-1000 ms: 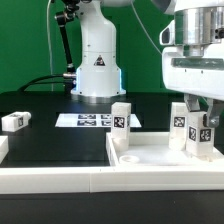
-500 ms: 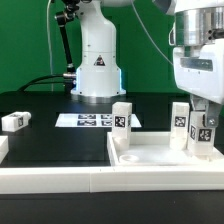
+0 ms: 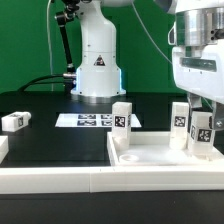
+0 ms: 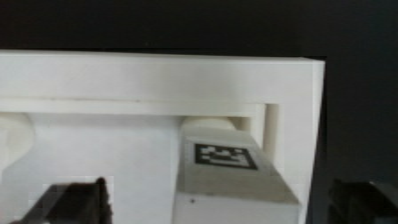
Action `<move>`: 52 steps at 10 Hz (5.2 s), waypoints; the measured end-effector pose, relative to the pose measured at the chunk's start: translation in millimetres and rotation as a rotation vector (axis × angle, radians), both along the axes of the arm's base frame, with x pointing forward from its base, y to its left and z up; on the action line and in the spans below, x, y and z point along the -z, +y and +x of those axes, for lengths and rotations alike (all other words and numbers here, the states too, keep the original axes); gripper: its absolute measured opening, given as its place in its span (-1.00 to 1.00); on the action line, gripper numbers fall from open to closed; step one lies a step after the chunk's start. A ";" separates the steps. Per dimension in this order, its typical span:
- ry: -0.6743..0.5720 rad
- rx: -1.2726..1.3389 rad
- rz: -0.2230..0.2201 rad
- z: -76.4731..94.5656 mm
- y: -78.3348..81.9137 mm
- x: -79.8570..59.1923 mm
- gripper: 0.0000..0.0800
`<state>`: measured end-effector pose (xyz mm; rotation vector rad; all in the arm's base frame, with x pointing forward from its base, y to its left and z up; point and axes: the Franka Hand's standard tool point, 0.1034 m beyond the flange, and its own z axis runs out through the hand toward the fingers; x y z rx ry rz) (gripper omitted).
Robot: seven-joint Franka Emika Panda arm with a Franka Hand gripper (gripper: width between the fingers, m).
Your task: Assemble square table
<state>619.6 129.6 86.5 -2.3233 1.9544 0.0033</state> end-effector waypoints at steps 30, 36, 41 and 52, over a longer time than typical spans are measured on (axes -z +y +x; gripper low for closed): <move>-0.063 -0.709 -0.067 1.5 -11.1 0.5 -0.27; -0.069 -0.135 -0.006 3.1 -12.9 1.2 -0.27; -0.039 0.208 0.067 2.9 -11.0 1.9 -0.27; -0.048 -0.095 0.041 2.2 -11.8 2.2 0.61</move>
Offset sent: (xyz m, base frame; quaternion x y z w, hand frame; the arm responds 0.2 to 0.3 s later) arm -0.0014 0.0041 0.0027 0.0052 0.0032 -0.2137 0.9769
